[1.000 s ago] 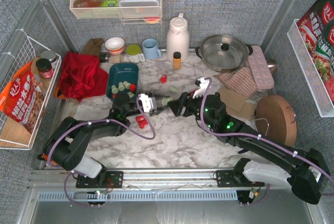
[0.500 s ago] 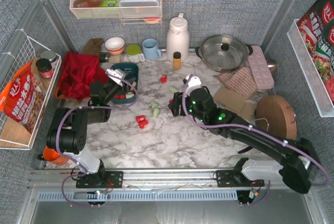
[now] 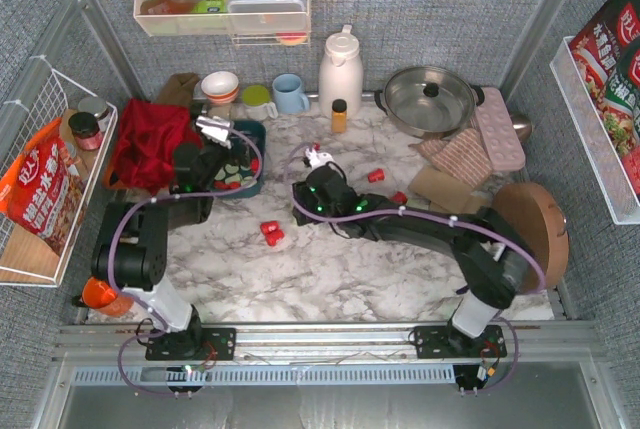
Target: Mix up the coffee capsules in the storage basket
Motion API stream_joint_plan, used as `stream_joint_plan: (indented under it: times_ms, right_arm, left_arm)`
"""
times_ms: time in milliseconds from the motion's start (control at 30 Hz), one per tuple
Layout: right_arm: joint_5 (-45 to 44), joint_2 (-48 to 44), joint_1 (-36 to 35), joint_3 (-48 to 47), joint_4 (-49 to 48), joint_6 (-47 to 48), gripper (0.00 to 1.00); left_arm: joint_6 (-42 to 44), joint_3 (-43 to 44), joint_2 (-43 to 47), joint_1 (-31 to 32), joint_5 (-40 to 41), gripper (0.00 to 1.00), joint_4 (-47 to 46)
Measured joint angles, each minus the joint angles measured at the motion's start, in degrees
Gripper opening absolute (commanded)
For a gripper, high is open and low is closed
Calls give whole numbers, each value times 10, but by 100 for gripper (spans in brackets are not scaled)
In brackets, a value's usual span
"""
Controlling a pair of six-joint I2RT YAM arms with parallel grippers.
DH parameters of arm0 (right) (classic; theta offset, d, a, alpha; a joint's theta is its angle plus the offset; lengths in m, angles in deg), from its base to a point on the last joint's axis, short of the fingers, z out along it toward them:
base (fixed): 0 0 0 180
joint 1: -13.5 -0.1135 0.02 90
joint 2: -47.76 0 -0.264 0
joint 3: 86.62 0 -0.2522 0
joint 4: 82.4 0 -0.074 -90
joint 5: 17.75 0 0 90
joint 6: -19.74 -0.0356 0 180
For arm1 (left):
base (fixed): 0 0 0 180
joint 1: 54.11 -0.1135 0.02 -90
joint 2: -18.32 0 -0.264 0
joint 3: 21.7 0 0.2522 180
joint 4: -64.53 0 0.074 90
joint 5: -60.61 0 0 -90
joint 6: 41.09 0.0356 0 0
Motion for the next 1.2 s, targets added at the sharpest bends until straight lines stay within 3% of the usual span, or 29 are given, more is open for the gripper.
stream_joint_plan:
  times_ms: [200,400,633,800,1000,1200]
  right_arm:
    - [-46,98,-10,-34,8,-70,62]
    - [-77,157,-19,-66,4,-106,61]
    - [-115,185,-22,-84,6,-120,53]
    - [-134,200,-22,-88,7,-125,47]
    - [-146,207,-23,-92,1,-126,37]
    - [-137,193,-23,-76,-4,-127,35]
  left_arm:
    - [-28,3,102,20,70,99,41]
    - [-37,61,174,60,177,99,227]
    - [-109,150,174,102,341,99,411]
    - [-131,158,184,97,305,99,460]
    - [-139,127,193,95,248,99,453]
    - [-140,113,186,95,199,99,423]
